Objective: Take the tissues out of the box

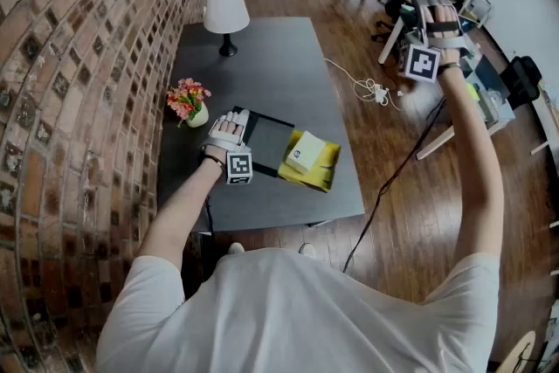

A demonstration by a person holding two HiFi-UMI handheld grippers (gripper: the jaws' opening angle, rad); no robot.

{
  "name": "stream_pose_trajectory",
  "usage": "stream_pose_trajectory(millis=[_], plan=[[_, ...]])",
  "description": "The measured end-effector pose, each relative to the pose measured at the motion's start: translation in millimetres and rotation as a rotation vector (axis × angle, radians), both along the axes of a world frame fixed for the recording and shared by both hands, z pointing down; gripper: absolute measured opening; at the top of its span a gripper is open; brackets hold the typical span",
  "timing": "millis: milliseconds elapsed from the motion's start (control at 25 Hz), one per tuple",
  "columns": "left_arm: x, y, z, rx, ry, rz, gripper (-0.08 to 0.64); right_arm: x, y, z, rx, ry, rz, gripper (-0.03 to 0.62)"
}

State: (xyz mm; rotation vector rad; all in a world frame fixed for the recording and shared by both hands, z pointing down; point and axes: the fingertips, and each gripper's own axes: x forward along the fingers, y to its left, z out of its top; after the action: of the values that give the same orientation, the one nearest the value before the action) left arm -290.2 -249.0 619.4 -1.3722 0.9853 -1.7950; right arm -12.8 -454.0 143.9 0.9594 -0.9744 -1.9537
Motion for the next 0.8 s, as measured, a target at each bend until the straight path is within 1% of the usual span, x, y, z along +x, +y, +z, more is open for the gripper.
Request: stream_pose_trajectory(millis=[160, 480, 600, 800], plan=[[-4.1, 0.9, 0.6, -0.006, 0.008, -0.005, 0.584, 18.5, -6.5, 13.3, 0.001, 0.051, 0.045, 0.473], [-10.4, 8.8, 2.8, -0.012, 0.043, -0.022, 0.584, 38.7, -5.4, 32.9, 0.013, 0.135, 0.066, 0.472], [-12.2, 13.1, 4.4, -0.018, 0.062, -0.035, 0.584, 46.0, -4.9, 40.9, -0.004, 0.14, 0.072, 0.473], [-14.6, 25.6, 8.8, -0.033, 0.122, -0.065, 0.584, 52.3, 3.7, 53.3, -0.027, 0.125, 0.051, 0.472]])
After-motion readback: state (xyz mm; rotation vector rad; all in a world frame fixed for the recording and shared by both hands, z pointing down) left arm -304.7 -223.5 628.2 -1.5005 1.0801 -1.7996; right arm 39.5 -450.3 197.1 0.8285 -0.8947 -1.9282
